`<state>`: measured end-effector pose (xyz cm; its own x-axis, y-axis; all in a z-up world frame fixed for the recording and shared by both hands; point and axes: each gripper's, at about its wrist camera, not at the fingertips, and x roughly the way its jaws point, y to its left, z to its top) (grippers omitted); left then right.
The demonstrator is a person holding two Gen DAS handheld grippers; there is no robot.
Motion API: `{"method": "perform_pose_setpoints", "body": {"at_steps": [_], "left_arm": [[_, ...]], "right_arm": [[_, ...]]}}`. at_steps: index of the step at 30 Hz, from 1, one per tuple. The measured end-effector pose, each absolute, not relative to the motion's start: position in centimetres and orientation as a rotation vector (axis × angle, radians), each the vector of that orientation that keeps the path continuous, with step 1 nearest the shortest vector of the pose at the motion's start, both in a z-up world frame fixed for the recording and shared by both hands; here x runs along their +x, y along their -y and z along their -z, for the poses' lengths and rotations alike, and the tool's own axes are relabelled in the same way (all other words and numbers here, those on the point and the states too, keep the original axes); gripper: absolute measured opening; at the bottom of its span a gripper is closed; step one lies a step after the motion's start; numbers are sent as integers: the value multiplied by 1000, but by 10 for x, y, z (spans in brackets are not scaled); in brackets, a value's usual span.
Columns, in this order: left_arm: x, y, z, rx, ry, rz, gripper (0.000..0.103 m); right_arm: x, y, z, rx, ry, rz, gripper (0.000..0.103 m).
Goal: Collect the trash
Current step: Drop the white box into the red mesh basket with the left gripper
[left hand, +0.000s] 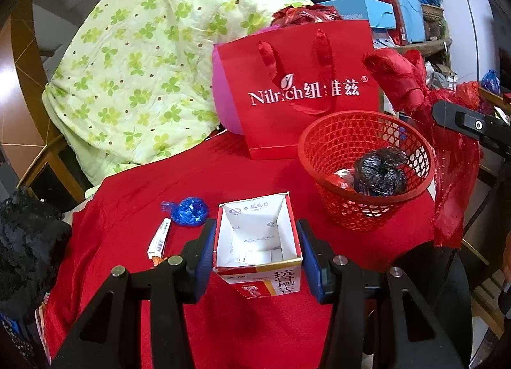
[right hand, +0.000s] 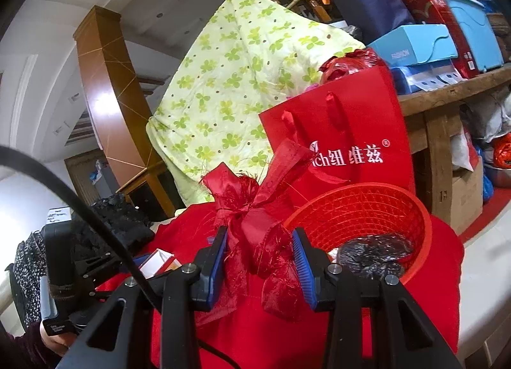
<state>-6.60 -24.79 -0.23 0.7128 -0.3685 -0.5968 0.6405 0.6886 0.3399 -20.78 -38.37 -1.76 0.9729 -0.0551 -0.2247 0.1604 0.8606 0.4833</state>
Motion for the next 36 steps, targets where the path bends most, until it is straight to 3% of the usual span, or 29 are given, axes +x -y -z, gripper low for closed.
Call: {"method": "perform_pose_setpoints", "body": {"at_steps": [13, 27, 28, 31, 32, 36], "left_arm": [[-72, 269, 5, 609, -508, 639, 51], [-27, 332, -35, 377, -494, 954, 51], [-23, 339, -30, 372, -514, 975, 53], [-14, 363, -8, 390, -565, 1002, 72], [-12, 368, 0, 406, -574, 1000, 72], [-13, 366, 19, 458, -614, 960, 72]], "right_arm": [[-210, 400, 17, 521, -199, 145, 42], [-177, 474, 17, 612, -183, 307, 44], [-173, 479, 21, 624, -197, 325, 46], [-164, 491, 37, 691, -232, 342, 67], [-162, 494, 45, 725, -244, 339, 72], [-165, 495, 57, 749, -272, 339, 72]]}}
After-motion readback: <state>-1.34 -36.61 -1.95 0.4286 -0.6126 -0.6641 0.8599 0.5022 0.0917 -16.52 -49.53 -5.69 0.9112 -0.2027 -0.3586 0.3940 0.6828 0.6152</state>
